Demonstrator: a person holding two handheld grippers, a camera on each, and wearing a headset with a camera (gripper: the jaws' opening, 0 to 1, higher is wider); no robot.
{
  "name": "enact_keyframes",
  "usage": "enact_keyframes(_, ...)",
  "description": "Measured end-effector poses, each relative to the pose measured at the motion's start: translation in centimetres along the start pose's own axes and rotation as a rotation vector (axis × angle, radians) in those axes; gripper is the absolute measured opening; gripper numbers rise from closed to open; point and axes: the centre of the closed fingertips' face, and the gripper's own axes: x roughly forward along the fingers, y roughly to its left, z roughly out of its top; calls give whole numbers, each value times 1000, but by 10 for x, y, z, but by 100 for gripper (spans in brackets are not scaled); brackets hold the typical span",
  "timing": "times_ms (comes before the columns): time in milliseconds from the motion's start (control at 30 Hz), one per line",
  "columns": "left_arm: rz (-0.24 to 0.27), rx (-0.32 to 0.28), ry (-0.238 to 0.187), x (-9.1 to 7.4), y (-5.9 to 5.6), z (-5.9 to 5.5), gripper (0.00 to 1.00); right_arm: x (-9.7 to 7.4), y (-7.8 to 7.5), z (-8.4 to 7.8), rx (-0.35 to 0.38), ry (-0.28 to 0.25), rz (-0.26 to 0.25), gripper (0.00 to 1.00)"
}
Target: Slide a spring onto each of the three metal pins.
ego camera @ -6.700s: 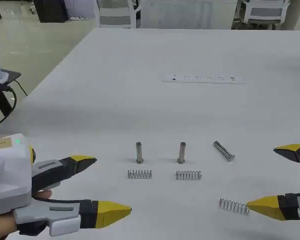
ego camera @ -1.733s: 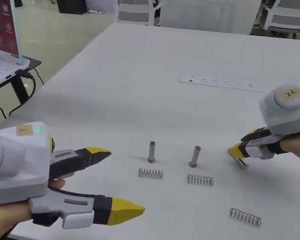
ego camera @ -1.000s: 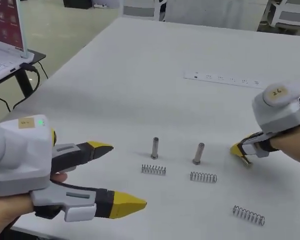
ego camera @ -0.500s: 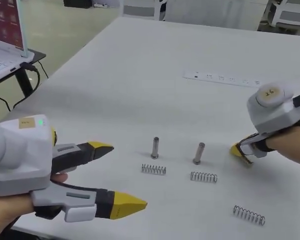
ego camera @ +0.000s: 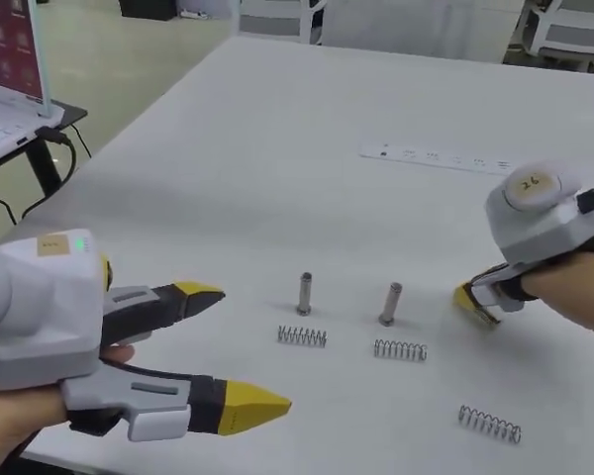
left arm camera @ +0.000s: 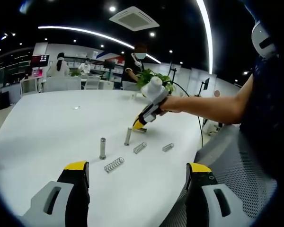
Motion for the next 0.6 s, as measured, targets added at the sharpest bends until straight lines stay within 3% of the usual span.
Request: enact_keyframes(600,-8,14,-5,-1,-3,1,81,-33,5,1,9,-55,6,5)
